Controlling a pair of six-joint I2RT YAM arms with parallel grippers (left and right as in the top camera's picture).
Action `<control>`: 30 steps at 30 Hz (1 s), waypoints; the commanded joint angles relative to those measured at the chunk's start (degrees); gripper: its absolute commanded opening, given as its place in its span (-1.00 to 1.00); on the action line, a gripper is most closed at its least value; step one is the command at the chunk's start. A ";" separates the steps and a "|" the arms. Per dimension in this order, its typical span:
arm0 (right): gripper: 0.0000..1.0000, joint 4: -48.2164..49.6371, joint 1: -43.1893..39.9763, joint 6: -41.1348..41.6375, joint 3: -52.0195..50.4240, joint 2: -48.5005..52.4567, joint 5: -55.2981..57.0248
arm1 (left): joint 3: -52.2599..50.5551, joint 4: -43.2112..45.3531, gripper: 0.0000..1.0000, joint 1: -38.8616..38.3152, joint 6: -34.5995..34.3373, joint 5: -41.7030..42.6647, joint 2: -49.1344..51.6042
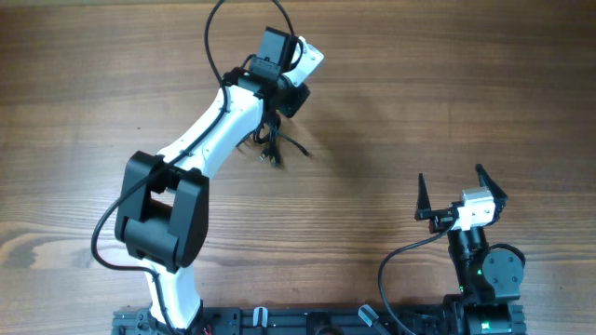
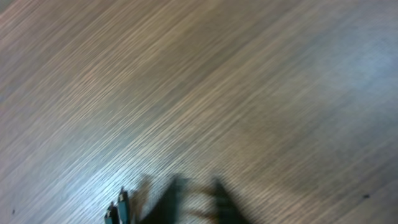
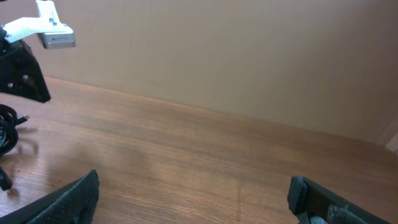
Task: Untangle cables
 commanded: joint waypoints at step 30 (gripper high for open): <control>0.99 0.13 0.13 -0.74 -0.04 -0.31 0.94 | 9.33 -10.36 -0.92 10.25 -11.89 11.85 2.78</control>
